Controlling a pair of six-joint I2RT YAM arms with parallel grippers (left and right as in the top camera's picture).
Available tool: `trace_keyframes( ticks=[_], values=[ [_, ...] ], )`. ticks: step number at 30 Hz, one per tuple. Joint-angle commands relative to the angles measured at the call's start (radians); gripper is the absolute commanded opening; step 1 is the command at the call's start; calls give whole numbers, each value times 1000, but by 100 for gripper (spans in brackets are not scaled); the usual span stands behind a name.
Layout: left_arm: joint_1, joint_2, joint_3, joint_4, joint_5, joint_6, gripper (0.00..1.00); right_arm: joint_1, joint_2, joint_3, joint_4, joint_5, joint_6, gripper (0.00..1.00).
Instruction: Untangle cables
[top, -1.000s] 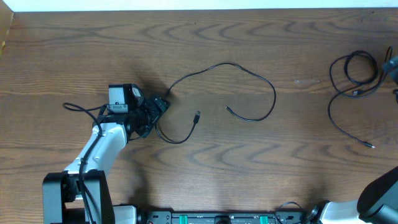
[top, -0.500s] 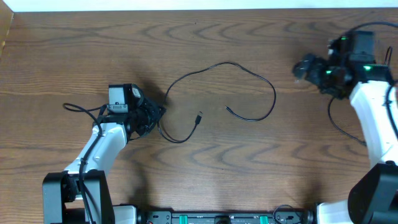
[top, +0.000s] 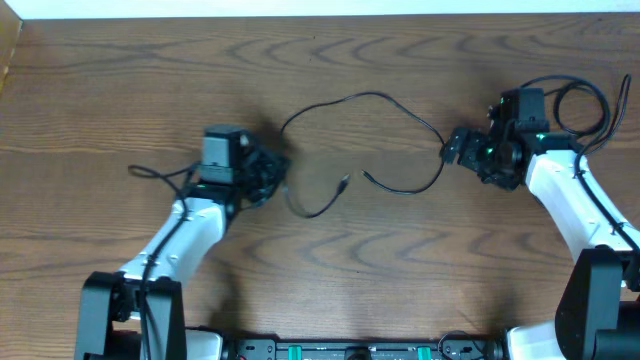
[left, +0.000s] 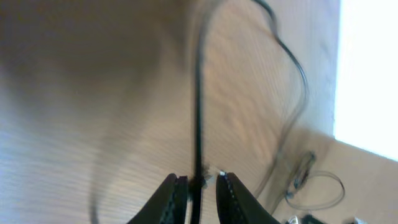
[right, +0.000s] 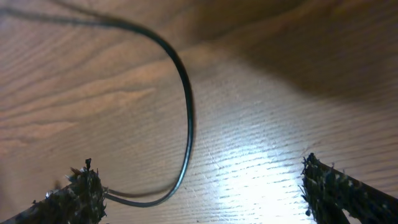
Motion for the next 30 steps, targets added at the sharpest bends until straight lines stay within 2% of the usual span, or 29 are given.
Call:
trace_keyframes(
  ticks=[1, 5, 6, 9, 11, 14, 22, 24, 27, 30],
  values=[
    [-108, -7, 7, 87, -66, -37, 27, 9, 9, -35, 23, 8, 51, 99],
    [-205, -7, 7, 106, -229, -37, 39, 10, 9, -62, 45, 9, 70, 99],
    [-228, -7, 7, 102, -262, -36, 44, 10, 9, -71, 59, 8, 71, 99],
    [-253, -7, 7, 98, -274, -33, 56, 10, 9, -92, 92, 9, 101, 97],
    [-257, -7, 7, 80, -275, -33, 73, 10, 9, -114, 121, 8, 144, 92],
    [-252, -7, 7, 49, -310, -32, 97, 14, 9, -139, 156, 8, 164, 91],
    [-182, -11, 7, 35, -342, 95, 100, 66, 9, -178, 207, 9, 167, 89],
    [-156, -23, 7, 35, -333, 106, 100, 77, 9, -178, 206, 23, 185, 83],
    [-119, -62, 7, 38, -274, 107, 100, 89, 9, -179, 181, 97, 304, 69],
    [-86, -124, 7, 38, -228, 168, 100, 99, 9, -179, 191, 123, 355, 64]
  ],
)
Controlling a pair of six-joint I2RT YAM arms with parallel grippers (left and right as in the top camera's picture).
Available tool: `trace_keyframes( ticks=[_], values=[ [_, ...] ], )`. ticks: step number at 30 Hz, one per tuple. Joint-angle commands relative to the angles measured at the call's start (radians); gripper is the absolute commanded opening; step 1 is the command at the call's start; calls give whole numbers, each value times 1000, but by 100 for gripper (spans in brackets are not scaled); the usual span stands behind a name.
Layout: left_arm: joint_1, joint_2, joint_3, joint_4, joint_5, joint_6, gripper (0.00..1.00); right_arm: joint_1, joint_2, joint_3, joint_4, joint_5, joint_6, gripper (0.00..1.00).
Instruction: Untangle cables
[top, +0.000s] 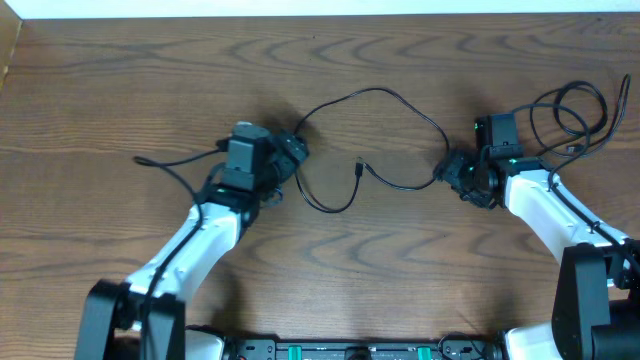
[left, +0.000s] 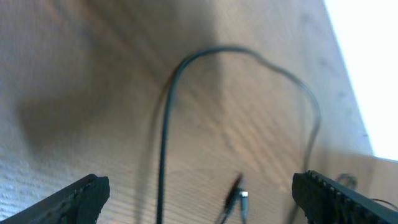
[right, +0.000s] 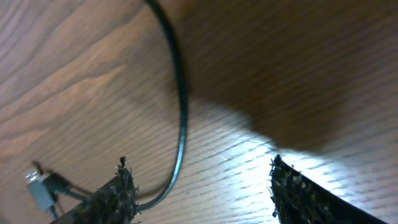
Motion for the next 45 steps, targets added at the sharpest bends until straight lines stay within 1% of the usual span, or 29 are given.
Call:
trace_keyframes(
  ticks=[1, 4, 8, 11, 15, 19, 22, 24, 25, 26, 27, 28, 29, 32, 36, 40, 41, 45],
  values=[
    [39, -103, 6, 0, 55, 121, 100, 18, 9, -6, 22, 60, 97, 63],
    [60, -174, 6, -3, 53, 226, 100, 43, 10, -6, 50, 71, 96, 59],
    [85, -252, 6, -11, 52, 302, 100, 103, 32, -6, 62, 172, 96, 56],
    [109, -299, 6, -44, 30, 302, 100, 143, 53, -6, 54, 229, 119, 52],
    [155, -351, 6, -113, -6, 302, 100, 177, 70, -6, 60, 239, 174, 47],
    [201, -382, 6, -173, -23, 302, 100, 200, 106, -6, 74, 259, 179, 45],
    [233, -394, 6, -215, -23, 302, 100, 205, 150, -6, 77, 265, 198, 41],
    [253, -399, 6, -238, -23, 302, 100, 205, 184, -6, 77, 254, 201, 36],
    [263, -401, 6, -251, -23, 302, 100, 205, 196, -5, 79, 243, 201, 31],
    [271, -401, 6, -260, -23, 302, 100, 204, 201, -3, 84, 237, 200, 24],
    [280, -403, 6, -270, -23, 302, 100, 205, 201, -2, 88, 236, 199, 12],
    [288, -403, 6, -278, -23, 302, 100, 205, 197, 2, 89, 234, 190, 5],
    [296, -405, 6, -288, -23, 302, 100, 205, 192, 8, 89, 224, 171, 1],
    [320, -408, 6, -312, -23, 306, 100, 205, 170, 35, 90, 177, 111, 1],
    [348, -412, 6, -341, -23, 307, 100, 204, 100, 90, 58, 109, 96, 1],
    [363, -413, 6, -356, -22, 343, 100, 205, -2, 137, 50, 32, 78, 1],
    [364, -413, 6, -364, -23, 343, 100, 205, -49, 141, 54, -5, 79, 1],
    [364, -413, 6, -371, -23, 343, 100, 212, -147, 141, 59, -79, 79, 1]
  ],
)
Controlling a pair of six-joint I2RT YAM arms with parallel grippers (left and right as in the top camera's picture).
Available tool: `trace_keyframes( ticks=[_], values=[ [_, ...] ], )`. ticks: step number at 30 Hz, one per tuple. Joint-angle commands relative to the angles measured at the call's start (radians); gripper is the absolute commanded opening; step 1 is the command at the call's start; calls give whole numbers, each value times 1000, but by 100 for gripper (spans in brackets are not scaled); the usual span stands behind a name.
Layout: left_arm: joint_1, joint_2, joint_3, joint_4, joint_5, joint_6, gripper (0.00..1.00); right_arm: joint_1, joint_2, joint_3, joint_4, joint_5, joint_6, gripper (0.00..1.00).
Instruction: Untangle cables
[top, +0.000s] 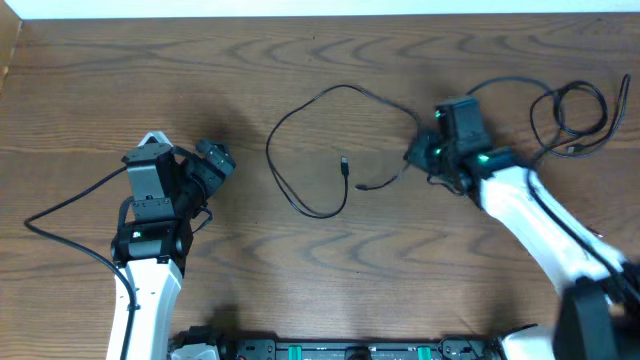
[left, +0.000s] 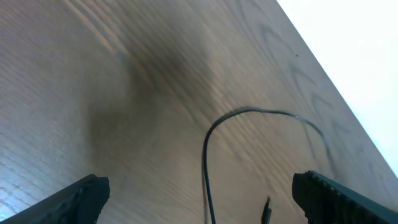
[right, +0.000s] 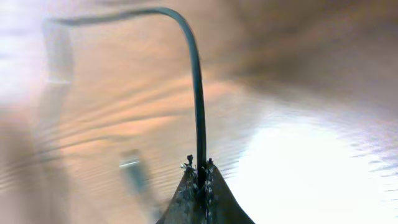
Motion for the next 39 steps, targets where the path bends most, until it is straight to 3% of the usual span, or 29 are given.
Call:
trace_keyframes(
  ticks=[1, 8, 17, 21, 26, 27, 29, 30, 31, 34, 39],
  values=[
    [5, -11, 6, -3, -15, 24, 100, 19, -100, 24, 7, -105, -20, 1],
    [5, -18, 6, -3, -97, 24, 100, 116, -109, 23, 34, -210, -21, 1],
    [5, -62, 6, -8, -127, 72, 99, 234, -109, 23, 222, -389, -172, 1],
    [5, -75, 6, -15, -184, 76, 99, 250, -105, 23, 179, -322, -180, 1],
    [5, -81, 6, -14, -209, 76, 99, 327, -47, 21, 90, -114, -179, 24],
    [6, -81, 6, -14, -209, 76, 99, 351, -16, 21, 86, -90, -163, 35],
    [8, -81, 6, -17, -216, 76, 99, 383, 37, 21, 83, -86, -56, 47],
    [13, -82, 6, -26, -230, 75, 99, 394, 58, 21, 83, -87, 8, 59],
    [20, -83, 6, -39, -257, 57, 99, 407, 83, 21, 83, -87, 93, 63],
    [72, -94, 6, -110, -388, -44, 99, 430, 139, 21, 86, -106, 333, 64],
    [146, -96, 6, -163, -410, -45, 99, 450, 149, 21, 88, -144, 510, 67]
  ],
)
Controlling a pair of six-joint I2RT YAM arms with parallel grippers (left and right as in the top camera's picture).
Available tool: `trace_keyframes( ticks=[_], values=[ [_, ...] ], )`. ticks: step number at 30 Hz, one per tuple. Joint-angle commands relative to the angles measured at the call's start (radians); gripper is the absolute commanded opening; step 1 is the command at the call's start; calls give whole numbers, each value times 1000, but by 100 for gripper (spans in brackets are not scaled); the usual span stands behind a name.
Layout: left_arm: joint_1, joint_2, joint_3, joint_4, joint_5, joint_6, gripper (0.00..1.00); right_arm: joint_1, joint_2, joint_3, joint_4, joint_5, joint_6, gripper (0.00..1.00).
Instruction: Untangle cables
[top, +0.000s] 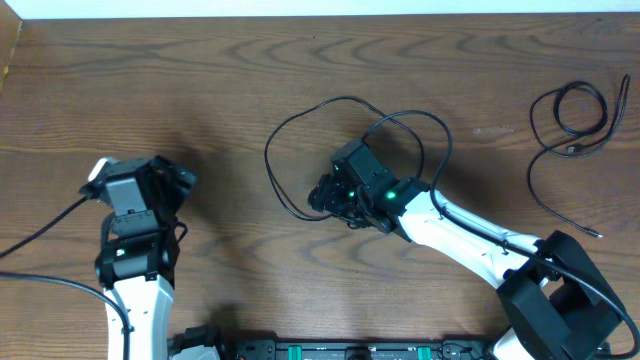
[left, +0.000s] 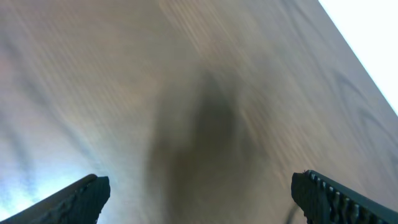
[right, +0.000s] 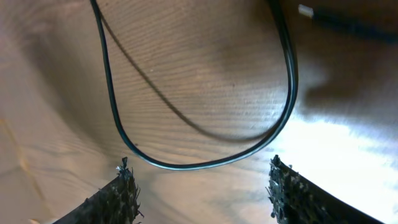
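Observation:
A thin black cable lies in overlapping loops at the table's centre. My right gripper stands open at the loops' lower edge. In the right wrist view the cable curves just ahead of the gripper, with nothing between the fingers, and its plug shows at the top. A second black cable lies coiled at the far right. My left gripper is open over bare wood at the left. The left wrist view is blurred and the gripper holds nothing.
A black lead runs from beside the left arm off the table's left edge. The brown wooden table ends at a white strip along the back. The right arm stretches from the lower right corner towards the middle.
My right gripper was shut on the cable right of centre. Now it is open farther left, at the loops' lower edge, and the cable lies bunched in crossing loops. The left gripper sits farther left.
At first my left gripper was shut on the cable's left part and the right stood open at its right end. Then both were open beside it. Later the left had drawn back left and the right was shut on the cable. Now both are open.

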Motion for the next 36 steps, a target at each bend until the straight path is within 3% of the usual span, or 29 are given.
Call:
trace_keyframes(
  ticks=[1, 4, 9, 16, 17, 20, 24, 28, 36],
  values=[
    [50, -11, 6, -44, -71, -29, 99, 24, 1, 2, 3, -23, 292, 72],
    [50, -11, 6, -59, -49, -29, 99, 48, 3, 2, 3, -9, 391, 80],
    [48, -11, 6, -58, 40, -29, 99, 102, 60, 2, 17, 40, 523, 80],
    [47, -11, 6, -63, 46, -29, 99, 134, 181, 2, 150, 5, 665, 76],
    [47, -11, 6, -67, 46, -29, 99, 133, 199, 2, 180, 43, 665, 70],
    [47, -10, 6, -78, 46, -29, 99, 131, 208, 2, 196, 104, 641, 30],
    [47, -9, 6, -85, 46, -29, 99, 117, 206, 2, 237, 108, 478, 1],
    [47, -9, 6, -85, 46, -29, 99, 105, 206, 2, 232, 103, 365, 1],
    [47, -9, 6, -98, 46, -29, 99, 86, 200, 2, 232, 85, 306, 1]
  ],
)
